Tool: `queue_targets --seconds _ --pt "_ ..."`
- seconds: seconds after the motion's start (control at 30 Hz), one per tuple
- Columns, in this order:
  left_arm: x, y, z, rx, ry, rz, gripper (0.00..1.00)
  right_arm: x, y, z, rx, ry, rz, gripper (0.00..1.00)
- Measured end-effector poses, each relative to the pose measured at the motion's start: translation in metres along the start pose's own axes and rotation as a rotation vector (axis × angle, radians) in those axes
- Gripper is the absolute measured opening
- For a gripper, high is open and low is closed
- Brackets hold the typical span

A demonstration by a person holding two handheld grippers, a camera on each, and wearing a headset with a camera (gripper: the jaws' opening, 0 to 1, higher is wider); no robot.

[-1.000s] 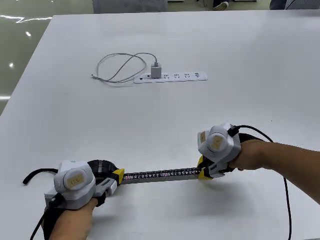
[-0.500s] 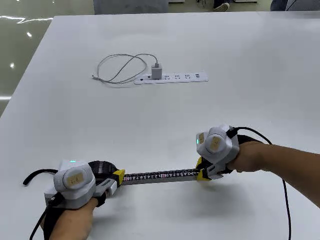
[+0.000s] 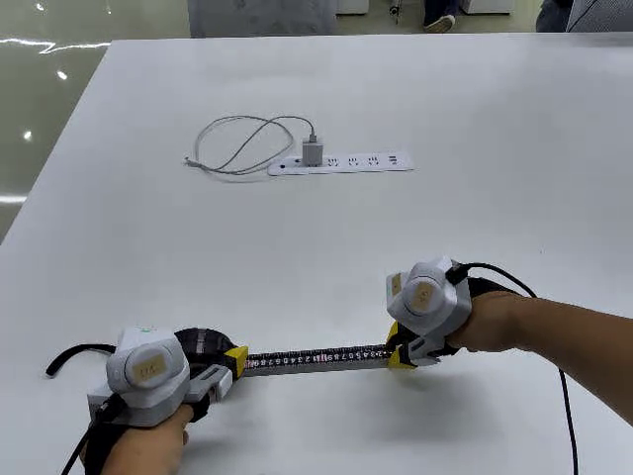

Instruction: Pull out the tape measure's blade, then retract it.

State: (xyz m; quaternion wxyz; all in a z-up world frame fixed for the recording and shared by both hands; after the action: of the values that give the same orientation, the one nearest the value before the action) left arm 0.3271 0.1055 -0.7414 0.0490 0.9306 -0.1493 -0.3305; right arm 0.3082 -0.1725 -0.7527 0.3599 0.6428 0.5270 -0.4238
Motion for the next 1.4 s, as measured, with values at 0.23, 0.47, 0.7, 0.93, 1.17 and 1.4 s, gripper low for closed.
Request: queue_targets --seconds 0.23,0.47,0.7,0.93,1.17,1.4 --pt "0.000 0.000 0.000 0.000 -0.010 0.000 0.63 0.001 0.000 -0.002 -0.013 0.006 0.001 0.09" --pt "0.001 0.000 0.000 -0.001 -0.016 -0.001 0.63 0.002 0.000 -0.005 -0.014 0.004 0.001 0.09" --pt "0.001 0.000 -0.001 -0.001 -0.019 -0.003 0.63 0.003 0.000 -0.008 0.011 0.022 0.007 0.09" --pt "0.001 0.000 -0.001 -0.003 -0.022 -0.003 0.63 0.004 0.000 -0.011 -0.010 0.014 0.002 0.09" --pt "0.001 0.000 -0.001 -0.004 -0.026 -0.002 0.63 0.005 0.001 -0.014 -0.013 0.016 -0.001 0.09" --pt "0.001 0.000 -0.001 -0.005 -0.028 -0.002 0.63 0.007 0.001 -0.017 -0.009 0.012 -0.002 0.09"
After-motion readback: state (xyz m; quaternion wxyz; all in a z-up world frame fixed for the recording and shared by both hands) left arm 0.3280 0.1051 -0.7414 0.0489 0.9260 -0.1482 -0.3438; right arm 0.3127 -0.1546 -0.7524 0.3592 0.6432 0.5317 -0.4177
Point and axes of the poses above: the centre of the closed fingertips' face, and the gripper's own axes: x roughly forward along the fingers, y roughly to its right, z roughly out of its underside, the point moved 6 cm from there along -x, roughly backward along the fingers, and after that the axes turned 6 degrees about -x, right-handed, at the moved point
